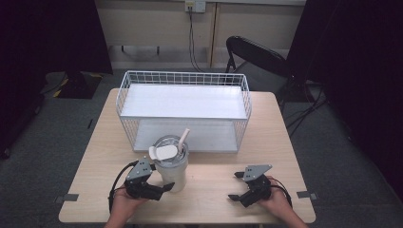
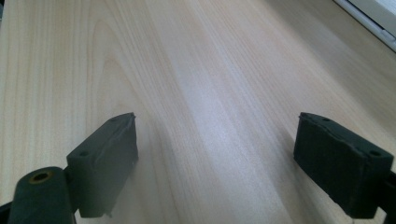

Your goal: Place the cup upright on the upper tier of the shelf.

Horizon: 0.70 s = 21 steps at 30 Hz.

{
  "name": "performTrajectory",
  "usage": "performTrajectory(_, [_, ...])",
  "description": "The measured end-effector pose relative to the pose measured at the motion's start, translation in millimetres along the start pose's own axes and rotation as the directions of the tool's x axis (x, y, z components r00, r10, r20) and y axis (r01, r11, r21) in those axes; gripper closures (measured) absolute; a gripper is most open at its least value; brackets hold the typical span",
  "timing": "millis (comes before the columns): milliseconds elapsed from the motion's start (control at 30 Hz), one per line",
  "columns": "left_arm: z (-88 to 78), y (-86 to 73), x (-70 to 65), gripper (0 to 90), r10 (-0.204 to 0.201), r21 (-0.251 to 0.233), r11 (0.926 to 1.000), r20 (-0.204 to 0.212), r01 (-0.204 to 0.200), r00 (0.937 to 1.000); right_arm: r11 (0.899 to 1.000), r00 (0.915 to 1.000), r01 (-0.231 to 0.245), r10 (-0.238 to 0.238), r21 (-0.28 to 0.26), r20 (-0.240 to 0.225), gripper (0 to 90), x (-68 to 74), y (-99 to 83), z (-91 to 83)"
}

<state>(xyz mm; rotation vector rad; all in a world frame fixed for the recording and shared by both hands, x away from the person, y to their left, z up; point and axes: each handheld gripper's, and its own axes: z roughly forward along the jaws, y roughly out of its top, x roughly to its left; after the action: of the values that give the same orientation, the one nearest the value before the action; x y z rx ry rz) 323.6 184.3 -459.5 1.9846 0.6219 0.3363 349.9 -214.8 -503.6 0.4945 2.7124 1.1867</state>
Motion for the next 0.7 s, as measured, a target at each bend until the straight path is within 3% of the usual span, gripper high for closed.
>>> performTrajectory(100, [2.5,3.2,-0.7,11.7,-0.017,-0.015,0.9998,0.004,0.017,0.9999,1.000,1.0000,0.000,0.000,0.000,0.000,13.2,0.0,0.0,0.0])
performTrajectory(467, [8.4,9.1,-1.8,9.5,0.013,-0.046,0.9989,-0.021,-0.014,0.9997,1.000,1.0000,0.000,0.000,0.000,0.000,13.2,0.0,0.0,0.0])
performTrajectory(700, [9.7,9.5,-1.5,9.0,0.008,-0.067,0.9977,-0.016,-0.009,0.9998,1.000,1.0000,0.000,0.000,0.000,0.000,13.1,0.0,0.0,0.0])
